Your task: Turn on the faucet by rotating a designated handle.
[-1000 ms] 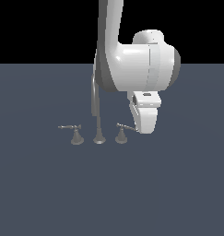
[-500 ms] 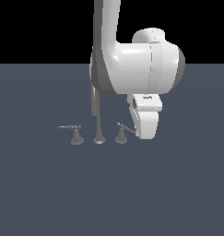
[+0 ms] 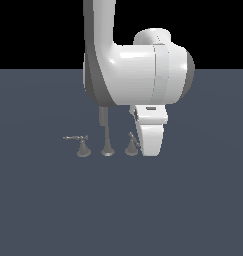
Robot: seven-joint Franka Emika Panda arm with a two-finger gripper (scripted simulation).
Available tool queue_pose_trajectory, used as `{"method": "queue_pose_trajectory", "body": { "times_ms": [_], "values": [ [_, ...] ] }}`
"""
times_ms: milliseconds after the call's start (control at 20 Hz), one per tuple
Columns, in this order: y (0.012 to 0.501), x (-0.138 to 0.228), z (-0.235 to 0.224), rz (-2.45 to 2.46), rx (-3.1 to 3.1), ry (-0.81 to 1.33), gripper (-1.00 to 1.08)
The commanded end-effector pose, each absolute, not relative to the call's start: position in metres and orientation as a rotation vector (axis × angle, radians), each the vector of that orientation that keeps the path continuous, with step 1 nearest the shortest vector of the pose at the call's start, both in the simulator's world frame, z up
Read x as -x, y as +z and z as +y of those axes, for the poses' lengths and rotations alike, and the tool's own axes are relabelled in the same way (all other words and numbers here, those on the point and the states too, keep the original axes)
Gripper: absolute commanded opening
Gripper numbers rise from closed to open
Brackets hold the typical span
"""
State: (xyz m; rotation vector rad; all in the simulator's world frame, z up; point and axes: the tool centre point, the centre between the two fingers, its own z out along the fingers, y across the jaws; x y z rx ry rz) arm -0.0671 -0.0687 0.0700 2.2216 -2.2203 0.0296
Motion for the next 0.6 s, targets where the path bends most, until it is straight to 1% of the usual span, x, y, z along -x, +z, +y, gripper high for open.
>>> {"method": "queue_pose_trajectory", "body": {
  "times_ms": [0,450,550],
  "values": [
    [0.069,0.067,-0.066,-2.218,-2.216,0.028,-1.00],
    [0.065,0.058,-0.006,-2.180,-2.261,0.002,-1.00],
    [0.065,0.058,0.000,-2.177,-2.265,0.000,-1.00]
  ]
}}
